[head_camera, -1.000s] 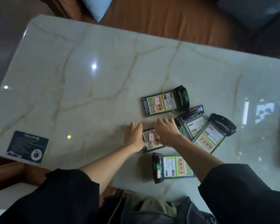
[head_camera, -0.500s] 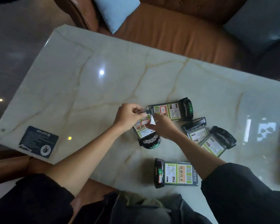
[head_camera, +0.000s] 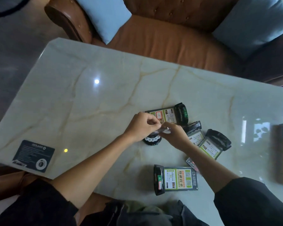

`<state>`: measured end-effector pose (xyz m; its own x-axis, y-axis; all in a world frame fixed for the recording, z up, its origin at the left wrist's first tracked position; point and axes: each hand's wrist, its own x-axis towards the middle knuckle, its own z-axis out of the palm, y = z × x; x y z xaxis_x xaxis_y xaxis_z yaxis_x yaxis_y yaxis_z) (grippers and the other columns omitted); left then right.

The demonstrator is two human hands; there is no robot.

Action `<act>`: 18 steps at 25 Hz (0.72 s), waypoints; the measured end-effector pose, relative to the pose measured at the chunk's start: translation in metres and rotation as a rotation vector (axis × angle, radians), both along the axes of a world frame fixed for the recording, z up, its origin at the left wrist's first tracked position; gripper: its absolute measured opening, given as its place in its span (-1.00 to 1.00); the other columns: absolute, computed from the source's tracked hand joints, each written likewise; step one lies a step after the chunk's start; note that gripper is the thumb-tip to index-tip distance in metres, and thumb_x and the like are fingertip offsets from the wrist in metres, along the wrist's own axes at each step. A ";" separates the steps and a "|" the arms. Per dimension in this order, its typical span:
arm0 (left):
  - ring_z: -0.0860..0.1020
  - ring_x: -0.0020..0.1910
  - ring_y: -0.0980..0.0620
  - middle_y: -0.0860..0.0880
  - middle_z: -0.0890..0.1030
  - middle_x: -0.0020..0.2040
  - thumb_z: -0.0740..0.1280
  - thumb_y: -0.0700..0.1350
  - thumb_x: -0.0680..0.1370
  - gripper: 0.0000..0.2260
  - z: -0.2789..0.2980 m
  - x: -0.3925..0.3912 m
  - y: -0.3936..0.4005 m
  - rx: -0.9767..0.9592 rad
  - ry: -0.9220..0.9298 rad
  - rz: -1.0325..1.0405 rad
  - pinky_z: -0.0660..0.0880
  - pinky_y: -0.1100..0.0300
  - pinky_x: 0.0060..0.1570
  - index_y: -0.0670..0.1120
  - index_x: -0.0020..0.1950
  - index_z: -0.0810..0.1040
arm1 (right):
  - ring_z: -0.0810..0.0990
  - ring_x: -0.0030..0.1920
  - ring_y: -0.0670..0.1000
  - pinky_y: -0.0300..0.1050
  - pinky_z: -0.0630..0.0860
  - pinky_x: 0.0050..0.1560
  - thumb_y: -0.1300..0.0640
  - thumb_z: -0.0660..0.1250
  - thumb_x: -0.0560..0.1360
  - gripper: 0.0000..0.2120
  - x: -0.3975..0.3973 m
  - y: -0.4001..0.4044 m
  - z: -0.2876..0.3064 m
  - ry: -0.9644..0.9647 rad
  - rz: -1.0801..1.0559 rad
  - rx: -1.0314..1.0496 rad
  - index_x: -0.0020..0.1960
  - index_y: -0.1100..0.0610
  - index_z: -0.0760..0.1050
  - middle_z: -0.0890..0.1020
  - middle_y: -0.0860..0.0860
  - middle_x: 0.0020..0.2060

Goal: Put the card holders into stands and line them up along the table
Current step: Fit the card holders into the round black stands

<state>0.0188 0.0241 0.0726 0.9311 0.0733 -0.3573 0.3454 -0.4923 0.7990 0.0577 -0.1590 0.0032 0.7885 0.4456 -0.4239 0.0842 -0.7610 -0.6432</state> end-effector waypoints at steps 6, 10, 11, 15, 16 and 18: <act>0.67 -0.16 0.09 0.07 0.71 -0.19 0.47 -0.07 0.46 -0.92 -0.020 0.019 0.020 0.005 0.151 0.011 0.58 0.14 0.01 -0.04 -0.10 0.71 | 0.61 0.07 0.00 -0.07 0.57 0.12 0.47 0.17 0.46 -0.56 0.017 -0.005 0.004 0.037 0.108 -0.069 0.19 0.10 0.57 0.65 0.03 0.12; 0.61 0.05 0.00 -0.01 0.65 0.04 0.46 0.00 0.47 -0.70 -0.043 0.048 0.019 0.047 0.258 0.154 0.49 0.16 0.02 -0.09 0.15 0.61 | 0.62 0.07 0.05 0.08 0.63 0.04 0.44 0.08 0.42 -0.47 0.063 -0.003 0.000 -0.103 -0.052 -0.110 0.25 0.06 0.51 0.62 0.07 0.16; 0.59 0.07 -0.01 -0.02 0.63 0.07 0.47 0.02 0.46 -0.64 -0.050 0.055 0.016 0.033 0.305 0.179 0.46 0.17 -0.02 -0.11 0.19 0.58 | 0.61 0.05 0.08 0.11 0.63 -0.03 0.39 0.10 0.45 -0.51 0.075 0.000 -0.003 -0.105 -0.055 -0.115 0.27 0.04 0.48 0.61 0.08 0.17; 0.63 0.02 -0.07 -0.07 0.66 -0.01 0.50 0.08 0.39 -0.68 -0.077 0.068 0.004 -0.090 0.499 0.284 0.47 0.20 -0.21 -0.11 -0.01 0.60 | 0.52 0.24 0.15 0.05 0.56 0.19 0.29 0.34 0.50 -0.38 0.103 0.014 -0.017 -0.122 0.167 -0.230 0.50 0.13 0.23 0.42 0.15 0.38; 0.61 0.04 -0.09 -0.10 0.64 0.03 0.49 0.13 0.37 -0.61 -0.084 0.068 0.004 -0.052 0.535 0.299 0.52 0.16 -0.14 -0.13 0.01 0.58 | 0.43 0.36 0.19 0.06 0.45 0.34 0.23 0.41 0.48 -0.28 0.106 0.018 -0.022 -0.164 0.253 -0.295 0.54 0.18 0.14 0.34 0.18 0.44; 0.57 0.09 -0.12 -0.14 0.60 0.08 0.43 0.16 0.38 -0.59 -0.098 0.065 0.003 0.009 0.576 0.315 0.54 0.09 0.03 -0.13 0.02 0.54 | 0.15 0.53 0.24 0.10 0.10 0.53 0.04 0.51 0.42 -0.02 0.109 0.024 -0.030 -0.185 0.430 -0.445 0.58 0.25 -0.06 0.17 0.24 0.53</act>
